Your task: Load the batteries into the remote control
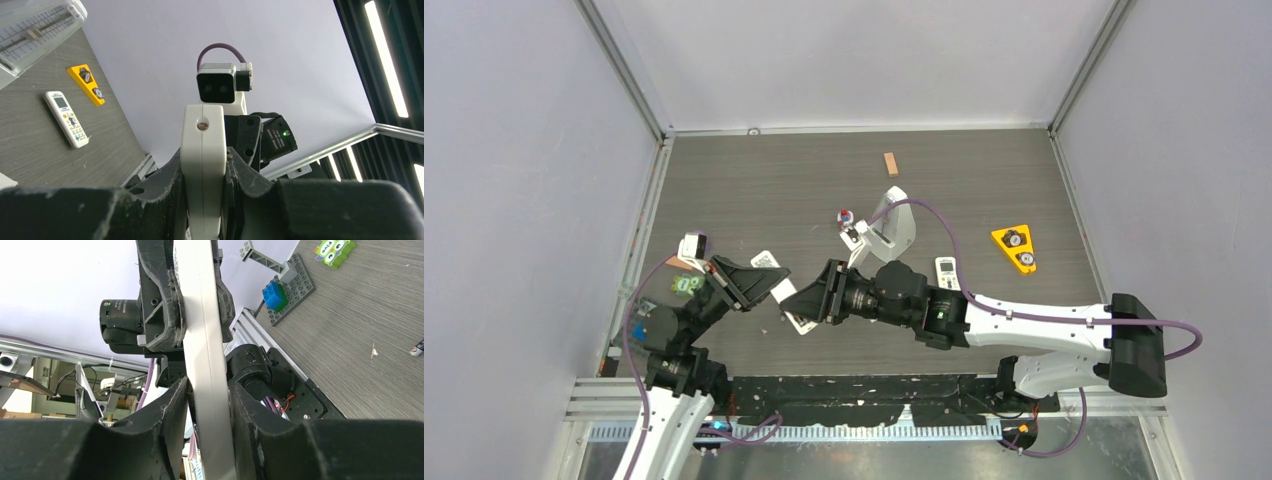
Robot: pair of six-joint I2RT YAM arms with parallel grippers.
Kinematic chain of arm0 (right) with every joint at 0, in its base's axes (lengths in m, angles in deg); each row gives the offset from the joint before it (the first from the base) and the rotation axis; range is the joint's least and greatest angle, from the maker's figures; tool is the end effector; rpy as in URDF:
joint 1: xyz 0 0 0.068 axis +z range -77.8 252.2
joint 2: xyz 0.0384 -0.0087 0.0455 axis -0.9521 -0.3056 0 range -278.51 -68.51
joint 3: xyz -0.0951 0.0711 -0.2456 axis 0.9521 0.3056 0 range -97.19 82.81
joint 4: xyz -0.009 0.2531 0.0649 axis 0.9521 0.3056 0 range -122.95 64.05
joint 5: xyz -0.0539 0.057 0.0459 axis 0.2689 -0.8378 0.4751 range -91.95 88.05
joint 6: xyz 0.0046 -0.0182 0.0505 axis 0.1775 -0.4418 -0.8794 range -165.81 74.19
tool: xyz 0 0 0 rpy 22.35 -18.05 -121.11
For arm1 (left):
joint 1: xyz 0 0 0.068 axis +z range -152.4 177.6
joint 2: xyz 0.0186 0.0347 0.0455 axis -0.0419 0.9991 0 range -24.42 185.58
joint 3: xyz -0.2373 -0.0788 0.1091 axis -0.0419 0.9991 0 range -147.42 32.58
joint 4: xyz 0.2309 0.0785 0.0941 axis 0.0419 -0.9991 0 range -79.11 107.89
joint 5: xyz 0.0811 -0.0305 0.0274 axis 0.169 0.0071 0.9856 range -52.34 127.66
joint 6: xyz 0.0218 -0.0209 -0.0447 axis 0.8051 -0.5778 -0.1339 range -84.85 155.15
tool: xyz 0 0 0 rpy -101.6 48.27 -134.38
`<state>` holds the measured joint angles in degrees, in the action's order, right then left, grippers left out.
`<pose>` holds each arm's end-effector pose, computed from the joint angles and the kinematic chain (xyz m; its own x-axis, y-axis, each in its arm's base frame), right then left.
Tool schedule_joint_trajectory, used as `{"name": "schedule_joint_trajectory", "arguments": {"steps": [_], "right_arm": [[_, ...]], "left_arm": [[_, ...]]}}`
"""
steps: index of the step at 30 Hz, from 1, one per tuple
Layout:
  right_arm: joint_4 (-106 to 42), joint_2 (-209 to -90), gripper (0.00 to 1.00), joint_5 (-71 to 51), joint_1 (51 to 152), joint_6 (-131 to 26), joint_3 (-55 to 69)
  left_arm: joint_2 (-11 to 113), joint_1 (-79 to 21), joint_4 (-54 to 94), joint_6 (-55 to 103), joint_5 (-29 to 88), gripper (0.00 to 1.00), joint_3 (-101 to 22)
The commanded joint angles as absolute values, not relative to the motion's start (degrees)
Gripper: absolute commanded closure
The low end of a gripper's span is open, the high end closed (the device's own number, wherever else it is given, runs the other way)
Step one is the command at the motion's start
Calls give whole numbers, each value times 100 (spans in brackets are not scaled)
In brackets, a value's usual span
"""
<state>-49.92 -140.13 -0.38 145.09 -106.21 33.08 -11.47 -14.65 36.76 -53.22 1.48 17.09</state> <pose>0.0880 0.2823 0.3190 -0.8362 0.2380 -0.4941 -0.4459 0.2294 0.8652 0.0937 -0.0419 0.2808 -0.6980 -0.6741 -0.2417 0.3766 -0.0584 -0.9245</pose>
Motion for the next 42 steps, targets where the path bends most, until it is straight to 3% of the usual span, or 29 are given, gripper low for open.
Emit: {"name": "schedule_joint_trajectory", "arguments": {"steps": [1,8,13,14,16,24,33,39,42], "right_arm": [[-4867,-14075,55,-413,14524,-10595,3387],[-4800,-14008,25,-325,14520,-10557,3142],[-4865,-13852,17,-264,14508,-10505,3074],[-4896,-12958,16,-236,14500,-10509,3085],[-4931,-13644,15,-215,14479,-10541,3126],[-4829,-13687,20,7,14339,-10692,3198],[-4666,-13898,43,-49,14305,-10746,3110],[-4454,-13763,45,144,14296,-10711,3169],[-4453,-13716,39,147,14287,-10671,3207]], "left_arm": [[-1141,-1458,4573,-5558,388,100,1645],[-1210,-1453,4558,-5454,373,100,1854],[-1208,-1453,4639,-5416,334,100,2005],[-1203,-1453,4656,-5414,333,100,2025],[-1208,-1453,4711,-5414,311,100,2056],[-1271,-1453,4760,-5423,312,100,2102],[-1267,-1458,4813,-5449,303,100,2104],[-1215,-1454,4827,-5449,303,100,2102],[-1190,-1458,4834,-5437,308,100,2085]]}}
